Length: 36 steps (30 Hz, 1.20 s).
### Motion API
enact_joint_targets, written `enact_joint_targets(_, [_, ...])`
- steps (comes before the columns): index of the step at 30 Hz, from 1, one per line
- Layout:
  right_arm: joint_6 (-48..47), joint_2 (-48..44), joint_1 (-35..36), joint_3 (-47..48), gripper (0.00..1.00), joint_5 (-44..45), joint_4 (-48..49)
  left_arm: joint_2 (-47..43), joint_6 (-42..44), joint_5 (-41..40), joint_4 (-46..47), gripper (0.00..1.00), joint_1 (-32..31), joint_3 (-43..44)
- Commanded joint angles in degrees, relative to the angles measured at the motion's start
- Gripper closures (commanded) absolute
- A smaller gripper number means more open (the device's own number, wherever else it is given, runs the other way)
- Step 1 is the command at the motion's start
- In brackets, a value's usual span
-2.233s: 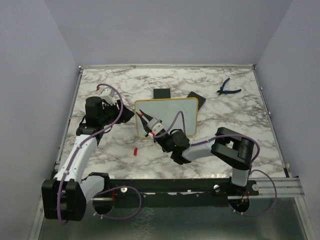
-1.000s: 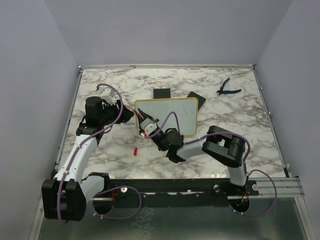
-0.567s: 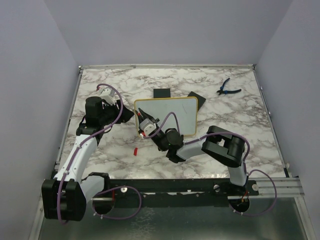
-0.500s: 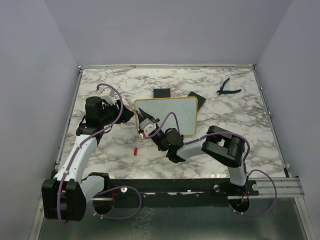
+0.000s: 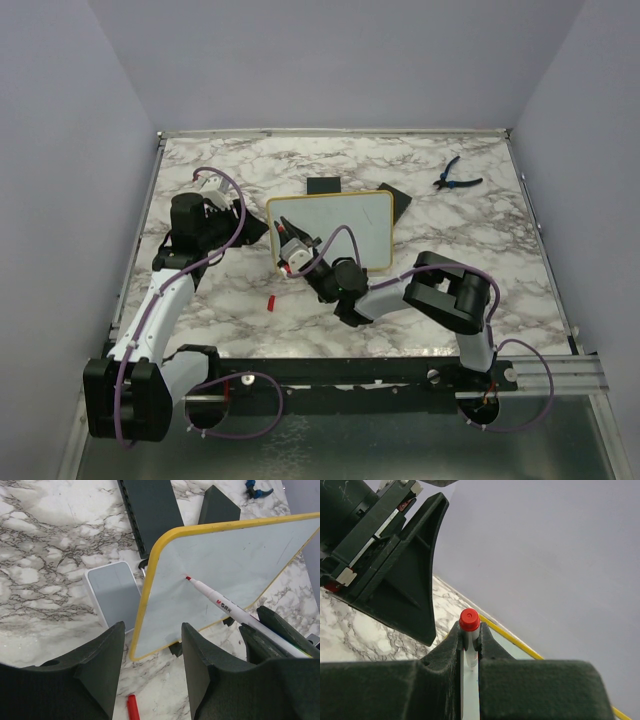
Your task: Write a sentence on the whiteboard
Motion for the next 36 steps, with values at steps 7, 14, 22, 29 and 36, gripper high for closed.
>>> enact_joint_targets(7, [2.1, -4.0, 0.2, -3.5, 0.99, -0.8, 13.4, 1.8, -11.5, 1.0, 11.7, 0.47, -0.2, -2.8])
enact_joint_targets(14, [3.2, -7.3, 0.7, -5.0, 0.99, -1.5, 13.5, 6.3, -7.3, 2.7, 11.1, 0.45, -0.2, 1.9])
enact_joint_targets(22, [4.1, -6.0, 0.7, -2.9, 0.99, -2.3, 13.5, 11.0, -5.2, 4.9, 10.8, 0.53, -0.3, 5.7])
enact_joint_targets(29, [4.6, -5.1, 0.6, -2.0, 0.99, -2.7, 13.5, 13.2, -4.8, 6.1, 11.9, 0.57, -0.6, 5.6])
enact_joint_targets(36, [5.2, -4.2, 0.7, -1.3, 0.99, -3.2, 13.4, 14.9, -5.8, 8.2, 14.2, 0.65, -0.8, 5.2])
